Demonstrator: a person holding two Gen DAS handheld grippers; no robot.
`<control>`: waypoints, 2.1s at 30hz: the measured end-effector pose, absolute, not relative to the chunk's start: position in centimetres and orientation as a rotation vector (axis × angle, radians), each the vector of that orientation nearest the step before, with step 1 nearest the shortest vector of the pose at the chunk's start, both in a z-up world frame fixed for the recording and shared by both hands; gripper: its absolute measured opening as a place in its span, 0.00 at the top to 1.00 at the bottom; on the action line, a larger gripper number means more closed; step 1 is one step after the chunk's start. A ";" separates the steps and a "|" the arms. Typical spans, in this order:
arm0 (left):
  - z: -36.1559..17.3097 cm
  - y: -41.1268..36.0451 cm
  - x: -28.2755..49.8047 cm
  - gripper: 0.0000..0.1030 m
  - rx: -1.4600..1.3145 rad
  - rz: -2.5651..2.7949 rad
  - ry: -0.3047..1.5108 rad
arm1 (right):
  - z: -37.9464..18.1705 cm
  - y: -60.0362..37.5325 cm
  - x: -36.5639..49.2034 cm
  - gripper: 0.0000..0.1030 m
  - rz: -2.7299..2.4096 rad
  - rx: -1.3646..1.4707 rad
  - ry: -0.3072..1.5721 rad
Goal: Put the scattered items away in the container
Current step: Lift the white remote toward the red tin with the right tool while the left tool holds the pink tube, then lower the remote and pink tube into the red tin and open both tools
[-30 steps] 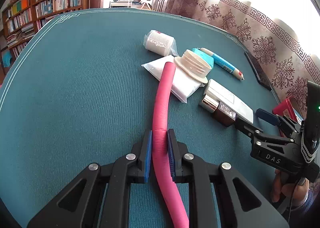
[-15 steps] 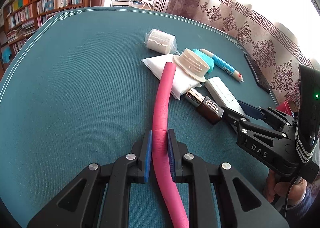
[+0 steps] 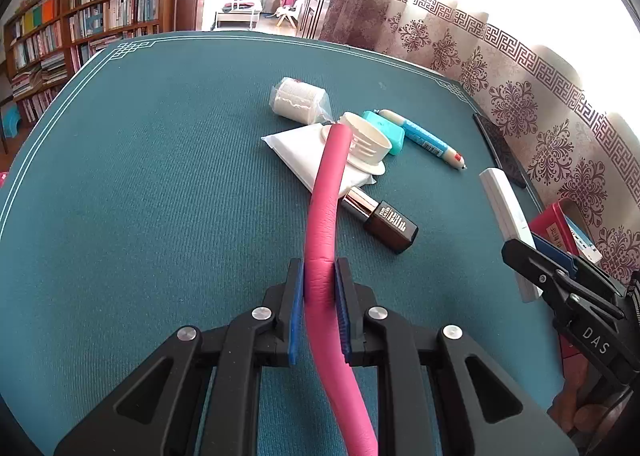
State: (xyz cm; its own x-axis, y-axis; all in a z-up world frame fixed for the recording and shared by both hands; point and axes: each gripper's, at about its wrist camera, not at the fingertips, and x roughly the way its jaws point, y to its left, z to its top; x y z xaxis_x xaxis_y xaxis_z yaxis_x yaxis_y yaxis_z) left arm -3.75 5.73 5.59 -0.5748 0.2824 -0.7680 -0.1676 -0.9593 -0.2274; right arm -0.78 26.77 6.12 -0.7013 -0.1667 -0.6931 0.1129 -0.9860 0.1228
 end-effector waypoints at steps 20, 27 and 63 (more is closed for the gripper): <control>10.4 13.8 0.0 0.84 -1.131 2.459 -0.057 | 11.5 38.2 9.8 0.59 -3.107 0.973 -0.230; 11.4 17.4 1.0 0.84 -1.092 2.407 -0.013 | 10.1 42.9 12.1 0.59 -3.175 1.075 -0.283; 19.1 28.2 6.6 0.84 -0.871 2.108 0.062 | 10.5 46.4 16.4 0.33 -3.335 0.888 -0.274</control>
